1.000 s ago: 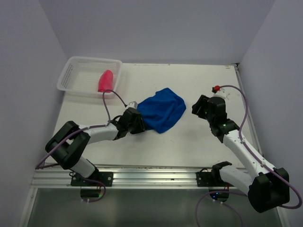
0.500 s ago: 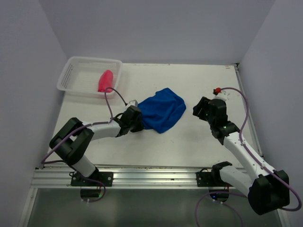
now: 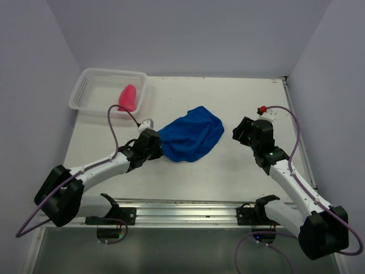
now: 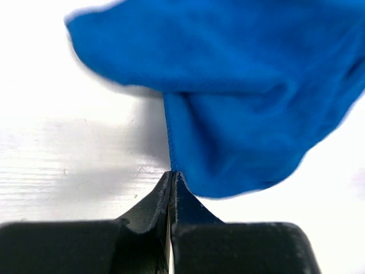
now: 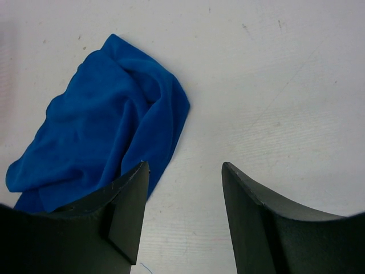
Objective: Roll the towels
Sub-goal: Flatten the towel
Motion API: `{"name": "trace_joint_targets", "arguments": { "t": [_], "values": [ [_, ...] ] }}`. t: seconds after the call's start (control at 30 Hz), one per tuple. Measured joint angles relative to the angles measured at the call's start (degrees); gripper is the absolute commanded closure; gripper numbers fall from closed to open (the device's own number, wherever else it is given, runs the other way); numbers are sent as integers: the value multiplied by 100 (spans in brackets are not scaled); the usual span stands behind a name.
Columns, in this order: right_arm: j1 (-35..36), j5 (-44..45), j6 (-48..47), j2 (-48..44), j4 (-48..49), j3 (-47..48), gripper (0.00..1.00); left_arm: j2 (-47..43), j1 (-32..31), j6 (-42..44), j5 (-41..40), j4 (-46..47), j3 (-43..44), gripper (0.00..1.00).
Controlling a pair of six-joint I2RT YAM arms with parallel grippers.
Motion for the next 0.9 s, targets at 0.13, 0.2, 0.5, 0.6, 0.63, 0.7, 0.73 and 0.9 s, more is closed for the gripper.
{"name": "trace_joint_targets", "arguments": {
  "t": [0.13,0.2,0.5,0.6,0.63,0.7,0.73,0.9],
  "values": [
    [-7,-103,17,11,39,0,43,-1405,0,-9,-520,-245,-87,100],
    [-7,-170,17,48,85,0,44,-2105,0,-15,-813,-321,-109,100],
    [-24,-492,157,791,116,120,51,-3265,0,-223,-1720,-1003,-396,100],
    [-33,-586,223,1152,118,293,59,-3418,0,-293,-1860,-1283,-494,100],
    [-33,-612,249,1285,133,354,59,-3493,0,-293,-1917,-1355,-501,100],
    [-33,-706,297,1585,188,492,60,-3681,0,-269,-2035,-1423,-501,100],
    [-33,-748,306,1733,240,546,60,-3773,0,-251,-2096,-1440,-501,100],
    [-33,-1182,385,2806,551,951,62,-3877,0,-96,-2286,-1567,-341,100]
  ]
}}
